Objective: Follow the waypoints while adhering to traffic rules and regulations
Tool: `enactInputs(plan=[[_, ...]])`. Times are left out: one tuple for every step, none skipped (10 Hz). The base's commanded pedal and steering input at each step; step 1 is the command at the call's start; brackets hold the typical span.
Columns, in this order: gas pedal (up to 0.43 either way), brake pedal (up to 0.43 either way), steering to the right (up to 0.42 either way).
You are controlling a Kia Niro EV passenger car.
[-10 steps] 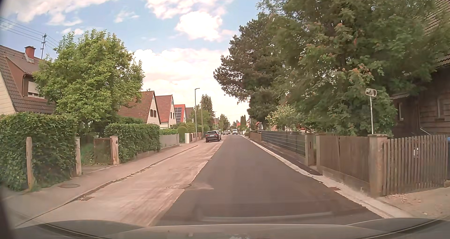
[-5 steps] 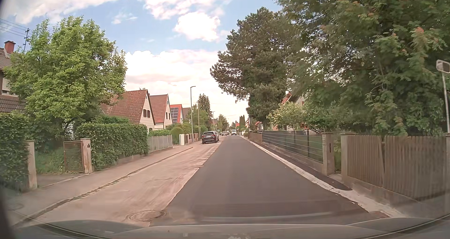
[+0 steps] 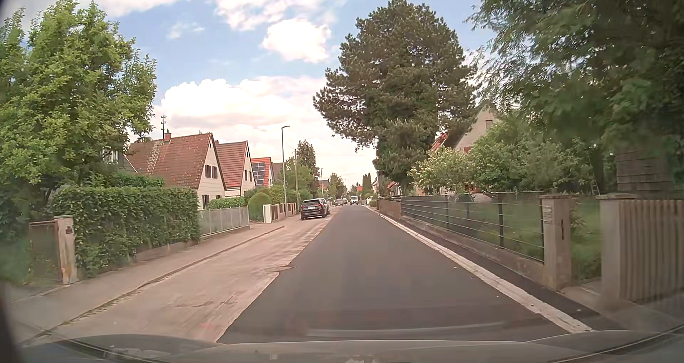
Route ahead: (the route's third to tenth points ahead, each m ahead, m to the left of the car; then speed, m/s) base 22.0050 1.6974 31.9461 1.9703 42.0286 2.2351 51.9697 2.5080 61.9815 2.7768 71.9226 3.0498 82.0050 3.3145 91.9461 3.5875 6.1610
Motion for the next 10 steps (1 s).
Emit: enactInputs(plan=[[0.157,0.018,-0.008],[0.157,0.018,-0.008],[0.157,0.018,-0.009],[0.157,0.024,-0.009],[0.157,0.018,-0.009],[0.157,0.024,-0.009],[0.157,0.024,-0.009],[0.157,0.018,-0.01],[0.157,0.018,-0.01],[0.157,0.018,-0.01]])
